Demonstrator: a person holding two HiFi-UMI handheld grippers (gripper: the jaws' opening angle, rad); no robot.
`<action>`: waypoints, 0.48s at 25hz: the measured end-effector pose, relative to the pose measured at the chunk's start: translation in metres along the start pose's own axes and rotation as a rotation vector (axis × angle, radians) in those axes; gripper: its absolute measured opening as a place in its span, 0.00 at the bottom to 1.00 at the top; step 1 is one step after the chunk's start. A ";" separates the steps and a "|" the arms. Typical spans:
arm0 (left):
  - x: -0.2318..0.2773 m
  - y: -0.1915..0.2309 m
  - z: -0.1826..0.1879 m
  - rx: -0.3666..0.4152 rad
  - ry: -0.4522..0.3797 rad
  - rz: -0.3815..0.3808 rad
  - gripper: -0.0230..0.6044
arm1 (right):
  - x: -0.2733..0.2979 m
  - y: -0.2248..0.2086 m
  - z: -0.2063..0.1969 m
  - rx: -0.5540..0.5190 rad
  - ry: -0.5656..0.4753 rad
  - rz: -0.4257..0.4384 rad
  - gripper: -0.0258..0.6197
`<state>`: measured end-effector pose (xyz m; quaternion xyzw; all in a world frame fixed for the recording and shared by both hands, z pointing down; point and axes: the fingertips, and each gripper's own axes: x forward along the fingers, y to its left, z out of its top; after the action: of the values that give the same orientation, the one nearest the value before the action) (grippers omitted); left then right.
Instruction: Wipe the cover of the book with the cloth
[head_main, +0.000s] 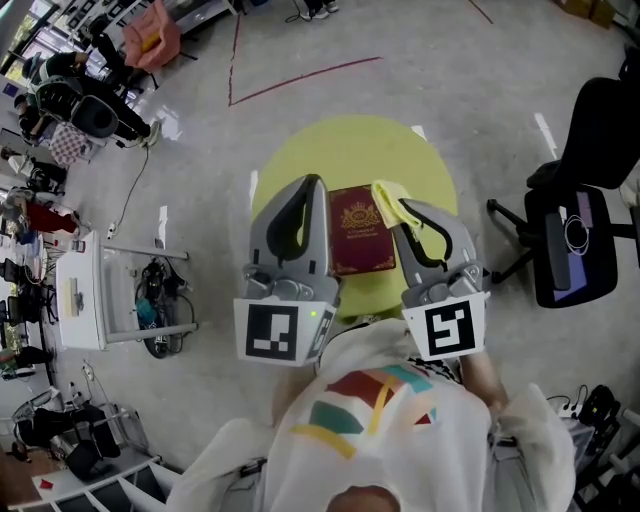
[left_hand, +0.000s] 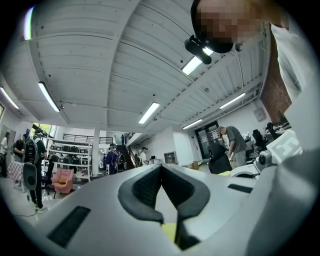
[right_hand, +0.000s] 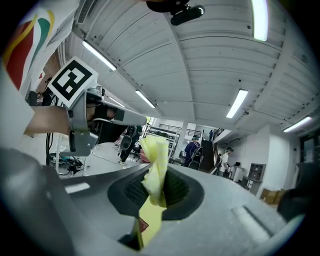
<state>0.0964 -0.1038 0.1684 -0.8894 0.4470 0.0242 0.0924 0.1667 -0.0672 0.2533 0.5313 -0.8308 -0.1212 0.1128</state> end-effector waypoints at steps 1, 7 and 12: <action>0.001 0.000 -0.001 -0.002 0.002 -0.002 0.06 | 0.000 0.000 -0.002 -0.001 0.003 0.000 0.09; 0.001 0.004 -0.002 -0.004 0.004 0.002 0.06 | -0.001 0.003 -0.009 0.021 0.021 0.006 0.09; -0.004 0.010 -0.005 -0.016 0.006 0.013 0.06 | -0.004 0.006 -0.010 0.010 0.022 -0.001 0.09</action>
<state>0.0858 -0.1076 0.1724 -0.8872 0.4530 0.0254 0.0839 0.1663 -0.0620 0.2643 0.5338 -0.8298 -0.1113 0.1189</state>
